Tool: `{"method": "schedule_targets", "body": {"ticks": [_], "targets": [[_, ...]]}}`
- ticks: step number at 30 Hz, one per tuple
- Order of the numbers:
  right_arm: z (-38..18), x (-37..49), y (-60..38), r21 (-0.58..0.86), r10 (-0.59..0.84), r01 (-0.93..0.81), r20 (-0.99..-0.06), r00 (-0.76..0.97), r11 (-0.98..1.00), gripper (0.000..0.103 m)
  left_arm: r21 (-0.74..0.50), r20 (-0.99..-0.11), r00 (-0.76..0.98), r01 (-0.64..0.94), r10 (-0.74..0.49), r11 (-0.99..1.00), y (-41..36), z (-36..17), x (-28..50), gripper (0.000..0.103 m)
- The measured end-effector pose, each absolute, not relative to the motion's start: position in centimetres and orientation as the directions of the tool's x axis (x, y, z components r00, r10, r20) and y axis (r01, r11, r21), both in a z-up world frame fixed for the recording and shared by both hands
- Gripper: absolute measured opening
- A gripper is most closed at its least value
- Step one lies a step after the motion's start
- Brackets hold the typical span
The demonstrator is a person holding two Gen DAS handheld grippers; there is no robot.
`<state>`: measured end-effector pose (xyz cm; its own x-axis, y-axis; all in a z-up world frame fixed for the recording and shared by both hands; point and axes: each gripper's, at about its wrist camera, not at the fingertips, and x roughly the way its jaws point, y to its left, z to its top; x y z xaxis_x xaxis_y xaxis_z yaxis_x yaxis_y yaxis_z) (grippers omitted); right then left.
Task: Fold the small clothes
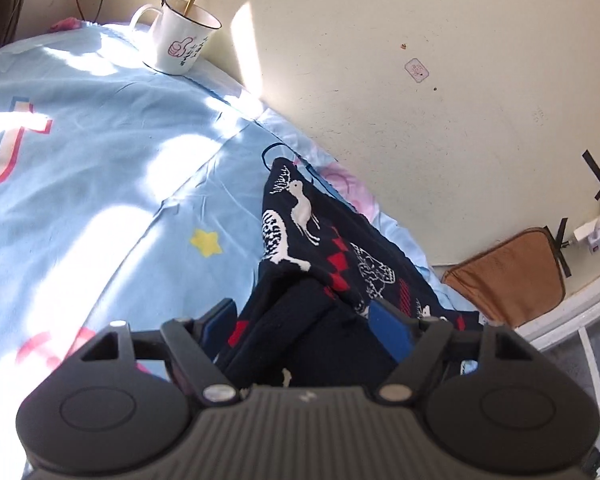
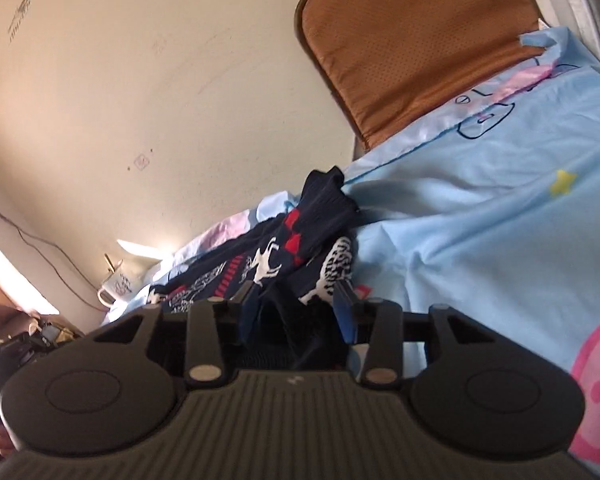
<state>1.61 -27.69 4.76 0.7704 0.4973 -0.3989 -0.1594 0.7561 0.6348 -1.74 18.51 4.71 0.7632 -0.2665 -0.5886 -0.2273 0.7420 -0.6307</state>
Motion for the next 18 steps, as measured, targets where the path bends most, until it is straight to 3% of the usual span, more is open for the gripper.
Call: {"method": "schedule_targets", "body": {"ticks": [5,8,12,15,16,17,18], "targets": [[3.9,-1.4,-28.3,0.596,0.514,-0.19,-0.438,0.737,0.78,0.048,-0.541,-0.637,0.746,-0.253,-0.194,0.802,19.2,3.1,-4.1,0.082],[3.0,-3.2,-28.3,0.637,0.554,-0.183,-0.451,0.7,0.749,0.054,-0.533,-0.657,0.721,-0.237,-0.221,0.812,18.8,2.1,-5.5,0.085],[2.2,-4.5,-27.5,0.681,0.582,-0.16,-0.453,0.675,0.715,0.071,-0.558,-0.66,0.691,-0.188,-0.294,0.808,17.5,1.3,-6.5,0.091],[1.5,-4.3,-26.1,0.69,0.606,-0.159,-0.473,0.64,0.706,0.072,-0.56,-0.662,0.675,-0.156,-0.326,0.814,16.1,0.7,-6.4,0.089],[1.4,-4.2,-25.6,0.684,0.603,-0.164,-0.473,0.642,0.711,0.071,-0.524,-0.674,0.677,-0.157,-0.295,0.837,15.4,0.8,-6.3,0.081],[1.4,-3.9,-25.0,0.666,0.591,-0.164,-0.489,0.642,0.728,0.057,-0.5,-0.683,0.678,-0.161,-0.273,0.851,15.1,1.0,-6.3,0.071],[1.4,-3.5,-24.4,0.639,0.573,-0.16,-0.515,0.638,0.753,0.032,-0.486,-0.693,0.672,-0.167,-0.262,0.858,14.9,0.9,-6.0,0.039]]}}
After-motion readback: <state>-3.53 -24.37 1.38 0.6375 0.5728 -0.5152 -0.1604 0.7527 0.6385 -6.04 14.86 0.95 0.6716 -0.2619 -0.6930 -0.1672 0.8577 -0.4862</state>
